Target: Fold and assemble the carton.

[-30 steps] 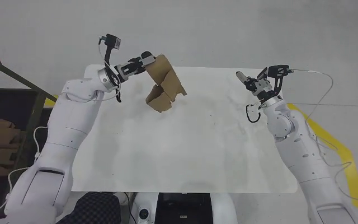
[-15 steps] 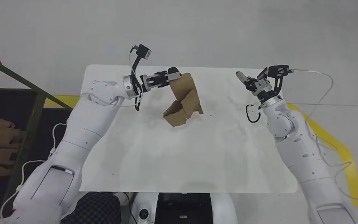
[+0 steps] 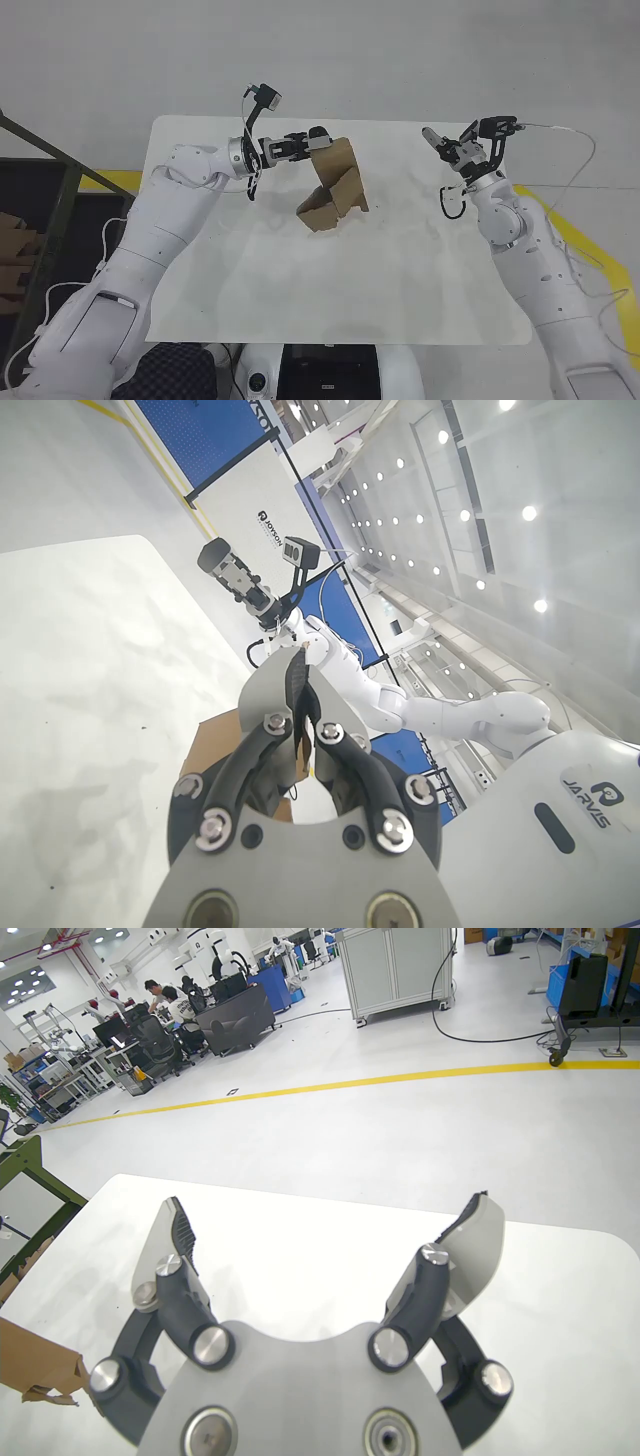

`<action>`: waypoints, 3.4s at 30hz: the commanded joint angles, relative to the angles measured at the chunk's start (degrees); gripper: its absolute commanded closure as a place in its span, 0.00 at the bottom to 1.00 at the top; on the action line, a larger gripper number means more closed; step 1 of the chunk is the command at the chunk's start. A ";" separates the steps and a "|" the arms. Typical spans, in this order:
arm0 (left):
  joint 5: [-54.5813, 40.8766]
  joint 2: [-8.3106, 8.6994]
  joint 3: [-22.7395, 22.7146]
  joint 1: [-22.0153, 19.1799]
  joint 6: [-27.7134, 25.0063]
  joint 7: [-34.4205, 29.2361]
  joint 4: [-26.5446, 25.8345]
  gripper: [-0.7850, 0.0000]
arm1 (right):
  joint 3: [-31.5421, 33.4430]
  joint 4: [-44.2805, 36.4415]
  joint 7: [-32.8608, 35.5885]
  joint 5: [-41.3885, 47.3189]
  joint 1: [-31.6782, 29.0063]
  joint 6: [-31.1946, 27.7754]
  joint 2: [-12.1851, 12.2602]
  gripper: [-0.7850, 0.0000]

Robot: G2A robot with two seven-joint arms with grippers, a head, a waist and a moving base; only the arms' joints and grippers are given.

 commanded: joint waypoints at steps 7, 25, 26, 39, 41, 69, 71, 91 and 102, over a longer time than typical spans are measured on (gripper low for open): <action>0.00 0.00 0.00 0.00 0.00 0.00 0.00 1.00 | 0.00 0.00 0.01 -0.01 0.00 0.01 0.00 0.00; 0.00 0.00 0.00 0.00 0.00 0.00 0.00 1.00 | -1.07 0.14 5.42 1.13 -0.24 -9.66 -0.03 0.00; 0.00 0.00 0.00 0.00 0.00 0.00 0.00 1.00 | -1.64 0.39 6.34 0.88 -0.15 -11.18 -0.09 0.00; 0.00 0.00 0.00 0.00 0.00 0.00 0.00 1.00 | -8.07 4.58 12.98 0.66 2.42 -34.28 -1.05 0.00; 0.00 0.00 0.00 0.00 0.00 0.00 0.00 1.00 | -8.90 5.05 13.59 0.30 2.84 -36.47 -1.20 0.00; 0.00 0.00 0.00 0.00 0.00 0.00 0.00 1.00 | -19.09 11.81 10.09 0.30 9.28 -39.51 -4.70 0.52; 0.00 0.00 0.00 0.00 0.00 0.00 0.00 1.00 | -19.95 12.15 10.00 0.24 9.65 -39.51 -4.71 0.54; 0.00 0.00 0.00 0.00 0.00 0.00 0.00 1.00 | -27.11 3.11 10.54 8.43 9.26 -39.51 2.11 0.86; 0.00 0.00 0.00 0.00 0.00 0.00 0.00 0.73 | -31.03 -2.37 17.47 20.80 9.26 -39.51 7.79 1.00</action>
